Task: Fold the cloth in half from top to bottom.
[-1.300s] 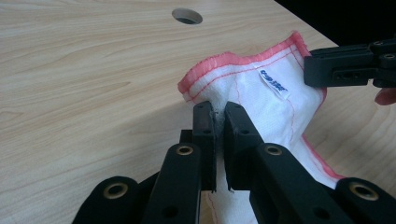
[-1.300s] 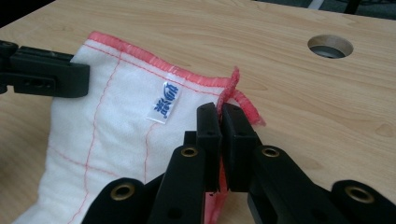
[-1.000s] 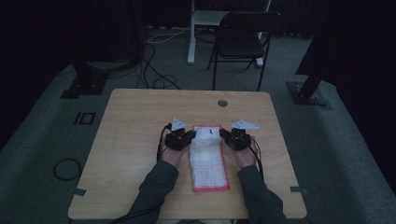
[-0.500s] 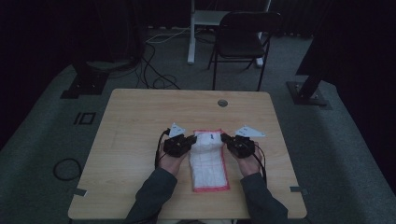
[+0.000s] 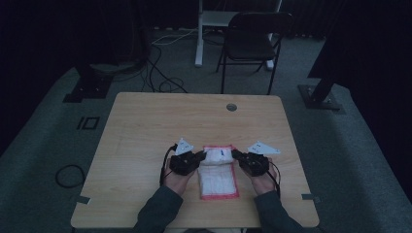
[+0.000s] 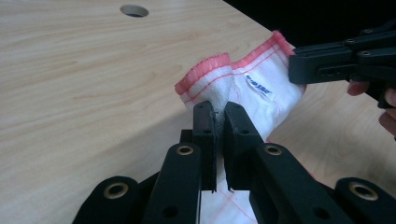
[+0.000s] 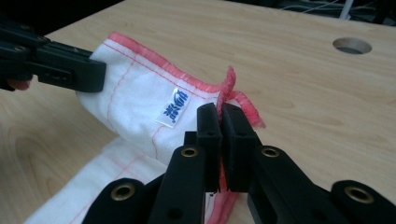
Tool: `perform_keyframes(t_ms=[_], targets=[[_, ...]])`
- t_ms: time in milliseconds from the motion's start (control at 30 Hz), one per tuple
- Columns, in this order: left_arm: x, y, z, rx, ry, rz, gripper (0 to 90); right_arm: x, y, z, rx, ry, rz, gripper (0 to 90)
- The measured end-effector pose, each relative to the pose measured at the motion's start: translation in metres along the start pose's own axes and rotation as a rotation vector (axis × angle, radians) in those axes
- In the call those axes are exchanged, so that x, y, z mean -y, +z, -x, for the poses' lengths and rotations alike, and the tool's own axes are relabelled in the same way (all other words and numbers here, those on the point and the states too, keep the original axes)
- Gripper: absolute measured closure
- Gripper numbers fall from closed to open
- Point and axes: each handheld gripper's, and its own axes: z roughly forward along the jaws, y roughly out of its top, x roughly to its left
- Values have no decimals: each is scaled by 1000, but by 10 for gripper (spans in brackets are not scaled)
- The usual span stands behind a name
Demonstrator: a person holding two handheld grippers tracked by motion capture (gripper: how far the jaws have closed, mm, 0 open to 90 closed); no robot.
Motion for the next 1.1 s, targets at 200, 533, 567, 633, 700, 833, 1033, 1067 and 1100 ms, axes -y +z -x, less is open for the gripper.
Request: perform_keyframes(t_ms=[200,533,567,633,700,833,1033,1067,1100], targets=[[11,-5,5,19,-18,-8,853,10,-6,-4,-15,2,-8,874],[30,-9,12,38,-31,-45,852,29,-11,-12,-49,8,-41,874],[33,-10,13,38,-33,-53,852,31,-12,-12,-50,9,-47,874],[39,-10,15,41,-33,-65,852,37,-13,-14,-55,10,-57,874],[45,-10,17,41,-32,-75,851,41,-13,-17,-59,11,-73,874],[59,-11,21,43,-39,-105,849,50,-13,-21,-70,5,-110,872],[70,-8,20,29,-27,-136,835,56,-9,-23,-73,15,-181,869],[71,-7,21,23,-15,-139,835,56,-8,-24,-69,16,-189,868],[71,-7,23,12,11,-147,835,57,-7,-24,-68,18,-193,868]])
